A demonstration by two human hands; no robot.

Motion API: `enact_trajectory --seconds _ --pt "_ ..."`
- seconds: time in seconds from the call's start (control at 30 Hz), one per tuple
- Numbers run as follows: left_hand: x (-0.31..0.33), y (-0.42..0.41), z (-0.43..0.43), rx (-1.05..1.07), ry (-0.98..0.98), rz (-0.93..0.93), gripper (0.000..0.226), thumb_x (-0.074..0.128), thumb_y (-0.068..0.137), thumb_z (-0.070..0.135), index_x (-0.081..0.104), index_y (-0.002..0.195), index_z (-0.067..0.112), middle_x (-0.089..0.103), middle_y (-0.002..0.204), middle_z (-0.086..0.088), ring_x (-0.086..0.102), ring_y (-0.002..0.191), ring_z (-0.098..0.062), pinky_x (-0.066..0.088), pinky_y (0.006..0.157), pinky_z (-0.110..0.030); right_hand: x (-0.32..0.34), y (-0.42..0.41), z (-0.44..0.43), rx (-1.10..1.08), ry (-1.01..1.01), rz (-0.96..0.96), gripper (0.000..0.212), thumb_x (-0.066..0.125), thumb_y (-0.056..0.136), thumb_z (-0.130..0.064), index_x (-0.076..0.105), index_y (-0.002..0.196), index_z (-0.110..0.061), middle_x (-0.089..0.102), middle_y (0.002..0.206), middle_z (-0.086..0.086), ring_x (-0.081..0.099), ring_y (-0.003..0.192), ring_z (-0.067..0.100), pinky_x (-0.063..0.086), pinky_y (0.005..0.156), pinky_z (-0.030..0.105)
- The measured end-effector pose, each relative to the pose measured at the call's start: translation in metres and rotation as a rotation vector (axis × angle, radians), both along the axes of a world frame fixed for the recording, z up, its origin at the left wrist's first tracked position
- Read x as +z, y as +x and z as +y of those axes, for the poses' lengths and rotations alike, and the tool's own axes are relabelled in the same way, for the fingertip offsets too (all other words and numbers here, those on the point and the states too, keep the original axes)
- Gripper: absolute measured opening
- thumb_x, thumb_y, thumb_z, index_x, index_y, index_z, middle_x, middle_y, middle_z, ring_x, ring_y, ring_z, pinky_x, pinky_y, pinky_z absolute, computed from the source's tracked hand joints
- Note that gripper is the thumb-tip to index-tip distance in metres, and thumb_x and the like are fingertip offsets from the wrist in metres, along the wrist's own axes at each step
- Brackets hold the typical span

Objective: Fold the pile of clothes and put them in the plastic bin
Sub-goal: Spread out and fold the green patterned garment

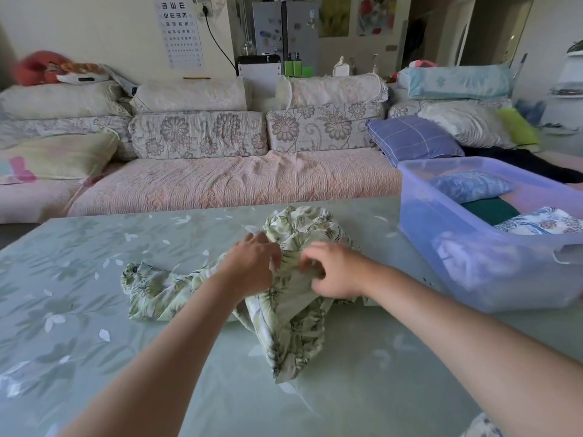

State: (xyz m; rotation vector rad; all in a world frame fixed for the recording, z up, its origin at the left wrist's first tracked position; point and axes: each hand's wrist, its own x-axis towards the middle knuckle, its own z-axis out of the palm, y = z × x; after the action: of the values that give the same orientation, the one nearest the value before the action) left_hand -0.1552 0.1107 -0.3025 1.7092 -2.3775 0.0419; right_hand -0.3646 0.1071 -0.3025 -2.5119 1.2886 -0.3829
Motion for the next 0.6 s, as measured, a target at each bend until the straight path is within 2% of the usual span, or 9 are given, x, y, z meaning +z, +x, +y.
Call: enact_trajectory --seconds 0.1,0.17,0.2,0.27,0.37,0.43,0.5,0.53,0.6 --pt "0.01 -0.004 0.007 -0.021 0.309 -0.041 0.03 0.043 0.082 0.005 0.061 0.082 0.029 0.06 0.09 0.007 0.06 0.085 -0.017 0.05 0.068 -0.031 -0.016 0.008 0.009 0.049 0.116 0.335 0.09 0.075 0.066 -0.037 0.031 0.145 -0.042 0.042 0.132 -0.008 0.048 0.118 0.017 0.05 0.095 0.037" --pt "0.015 -0.002 0.014 -0.015 0.567 -0.184 0.034 0.051 0.086 0.013 0.067 0.108 0.033 0.064 0.109 0.003 0.062 0.096 -0.017 0.055 0.08 -0.031 -0.03 0.01 0.012 0.061 0.162 0.431 0.103 0.075 0.065 -0.037 0.015 0.147 -0.05 0.032 0.146 -0.004 0.044 0.129 0.023 0.051 0.096 0.042" --pt "0.015 0.0 0.018 0.001 0.676 -0.265 0.044 0.063 0.085 0.023 0.06 0.127 0.034 0.061 0.124 0.002 0.06 0.108 -0.018 0.053 0.087 -0.03 -0.035 0.01 0.012 0.053 0.171 0.444 0.1 0.074 0.069 -0.038 0.015 0.148 -0.05 0.03 0.15 -0.003 0.043 0.132 0.025 0.05 0.098 0.042" --pt "0.009 0.002 0.022 0.058 0.752 -0.409 0.094 0.081 0.07 0.044 0.034 0.15 0.033 0.044 0.148 0.002 0.047 0.131 -0.021 0.045 0.102 -0.034 -0.04 0.011 0.009 0.039 0.114 0.422 0.07 0.069 0.082 -0.038 0.035 0.143 -0.041 0.042 0.137 0.0 0.049 0.126 0.026 0.047 0.093 0.037" --pt "-0.006 0.002 0.023 0.025 0.675 -0.408 0.12 0.089 0.06 0.046 0.018 0.156 0.03 0.032 0.157 0.003 0.036 0.141 -0.022 0.035 0.112 -0.034 -0.04 0.012 0.004 0.014 0.003 0.361 0.023 0.056 0.095 -0.027 0.058 0.118 -0.03 0.057 0.12 0.0 0.058 0.111 0.025 0.041 0.082 0.033" --pt "-0.012 0.001 0.022 -0.002 0.586 -0.363 0.102 0.085 0.067 0.038 0.03 0.152 0.025 0.047 0.146 0.001 0.05 0.129 -0.023 0.046 0.101 -0.032 -0.039 0.011 0.001 -0.079 0.106 0.186 0.013 0.051 0.099 -0.025 0.059 0.108 -0.031 0.063 0.11 0.001 0.062 0.097 0.024 0.049 0.078 0.035" --pt "-0.009 0.0 0.019 0.001 0.425 -0.244 0.051 0.068 0.084 0.024 0.054 0.133 0.022 0.065 0.113 0.001 0.064 0.094 -0.015 0.052 0.065 -0.019 -0.035 0.011 -0.006 -0.177 0.172 -0.027 0.012 0.047 0.101 -0.023 0.058 0.107 -0.027 0.064 0.102 0.004 0.063 0.087 0.024 0.052 0.079 0.037" --pt "-0.006 0.001 0.016 0.035 0.371 -0.116 0.031 0.058 0.089 0.016 0.061 0.119 0.02 0.066 0.097 0.002 0.063 0.079 -0.01 0.046 0.053 -0.014 -0.033 0.01 -0.013 -0.219 0.196 -0.12 0.013 0.046 0.102 -0.02 0.058 0.105 -0.025 0.065 0.096 0.005 0.062 0.082 0.024 0.052 0.076 0.036" --pt "0.007 0.0 0.011 0.116 0.348 0.294 0.028 0.049 0.088 0.005 0.064 0.106 0.02 0.066 0.086 0.001 0.063 0.072 -0.011 0.047 0.052 -0.019 -0.025 0.009 -0.022 -0.27 0.29 -0.329 0.016 0.046 0.101 -0.016 0.062 0.1 -0.013 0.065 0.083 0.007 0.06 0.073 0.023 0.046 0.068 0.034"
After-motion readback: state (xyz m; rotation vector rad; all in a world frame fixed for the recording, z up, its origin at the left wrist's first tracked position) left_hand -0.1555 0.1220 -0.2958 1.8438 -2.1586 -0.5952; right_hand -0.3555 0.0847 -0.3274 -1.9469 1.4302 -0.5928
